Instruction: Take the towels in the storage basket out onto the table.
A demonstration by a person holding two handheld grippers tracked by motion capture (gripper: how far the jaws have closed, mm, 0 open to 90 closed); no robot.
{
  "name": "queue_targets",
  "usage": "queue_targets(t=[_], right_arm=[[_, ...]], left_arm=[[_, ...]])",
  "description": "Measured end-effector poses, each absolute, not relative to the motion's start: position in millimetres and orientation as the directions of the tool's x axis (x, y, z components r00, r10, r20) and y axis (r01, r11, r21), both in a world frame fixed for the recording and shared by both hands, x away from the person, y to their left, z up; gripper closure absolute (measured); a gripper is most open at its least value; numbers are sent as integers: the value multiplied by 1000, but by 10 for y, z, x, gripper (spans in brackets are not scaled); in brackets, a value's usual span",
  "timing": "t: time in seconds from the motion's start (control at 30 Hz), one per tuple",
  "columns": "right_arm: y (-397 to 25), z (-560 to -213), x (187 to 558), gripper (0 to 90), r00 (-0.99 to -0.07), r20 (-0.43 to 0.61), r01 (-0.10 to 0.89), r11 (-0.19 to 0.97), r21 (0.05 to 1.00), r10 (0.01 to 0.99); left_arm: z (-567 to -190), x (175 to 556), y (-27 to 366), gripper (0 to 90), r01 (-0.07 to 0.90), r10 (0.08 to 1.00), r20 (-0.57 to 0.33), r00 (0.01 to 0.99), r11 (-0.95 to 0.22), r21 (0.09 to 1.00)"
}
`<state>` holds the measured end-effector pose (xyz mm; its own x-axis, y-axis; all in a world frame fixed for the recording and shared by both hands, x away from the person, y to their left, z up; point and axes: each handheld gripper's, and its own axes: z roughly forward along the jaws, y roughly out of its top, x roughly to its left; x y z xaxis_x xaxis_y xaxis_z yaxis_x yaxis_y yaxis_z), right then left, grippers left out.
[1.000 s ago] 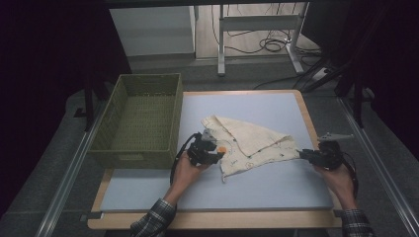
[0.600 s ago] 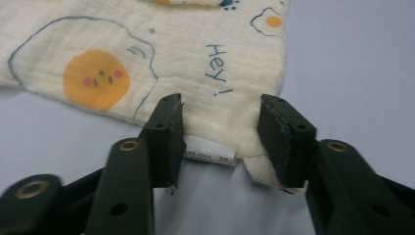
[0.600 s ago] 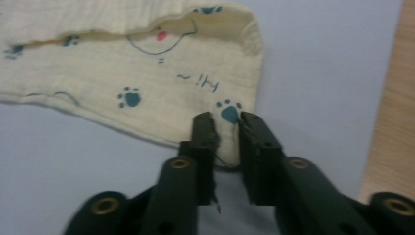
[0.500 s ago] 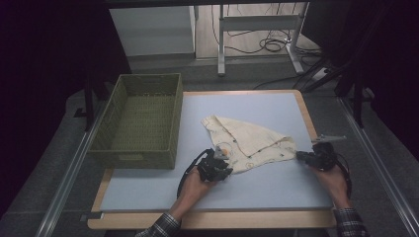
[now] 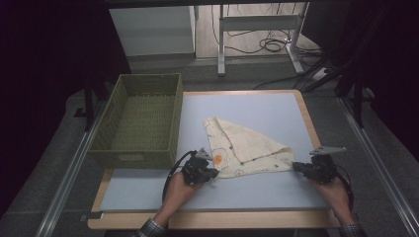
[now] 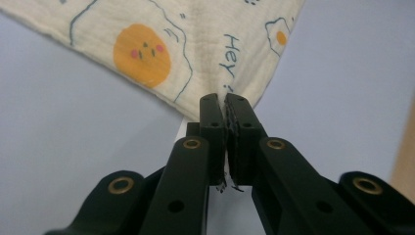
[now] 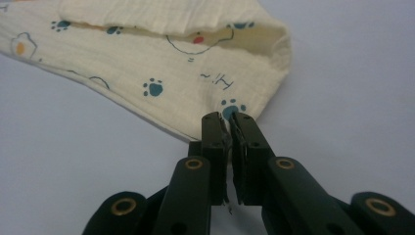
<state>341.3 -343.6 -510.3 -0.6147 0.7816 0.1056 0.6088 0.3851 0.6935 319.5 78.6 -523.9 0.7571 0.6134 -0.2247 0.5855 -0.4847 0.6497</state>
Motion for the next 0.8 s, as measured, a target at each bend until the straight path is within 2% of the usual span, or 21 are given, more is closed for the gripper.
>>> queue_targets(t=[0.17,0.23,0.33,0.47,0.57,0.67,0.7,0.8], right_arm=[[-3336,-5144,3130,842,-650,112,595,412,690,752],[-3323,-5164,3044,841,-655,120,597,414,687,746],[-3335,-5167,2961,789,-653,128,602,409,686,746],[-3370,-5052,2956,689,-640,106,592,402,699,761],[-3352,-4947,2981,673,-645,87,568,400,720,759],[-3287,-4908,3020,674,-660,89,554,404,728,746],[-3170,-4902,3075,674,-683,89,541,420,729,725],[-3018,-4921,3142,674,-709,87,524,440,729,700]], left_arm=[[-5247,2988,917,857,590,609,-230,759,-494,639],[-5239,2924,933,822,587,609,-224,761,-498,638],[-5200,2890,938,607,565,651,-154,744,-488,665],[-5188,2945,923,404,552,688,-101,718,-475,685],[-5250,2988,898,310,548,712,-65,699,-475,689],[-5306,3015,890,279,546,724,-40,688,-480,687],[-5366,3037,884,233,547,736,-24,676,-481,685],[-5410,3049,900,196,543,741,-31,671,-464,700]])
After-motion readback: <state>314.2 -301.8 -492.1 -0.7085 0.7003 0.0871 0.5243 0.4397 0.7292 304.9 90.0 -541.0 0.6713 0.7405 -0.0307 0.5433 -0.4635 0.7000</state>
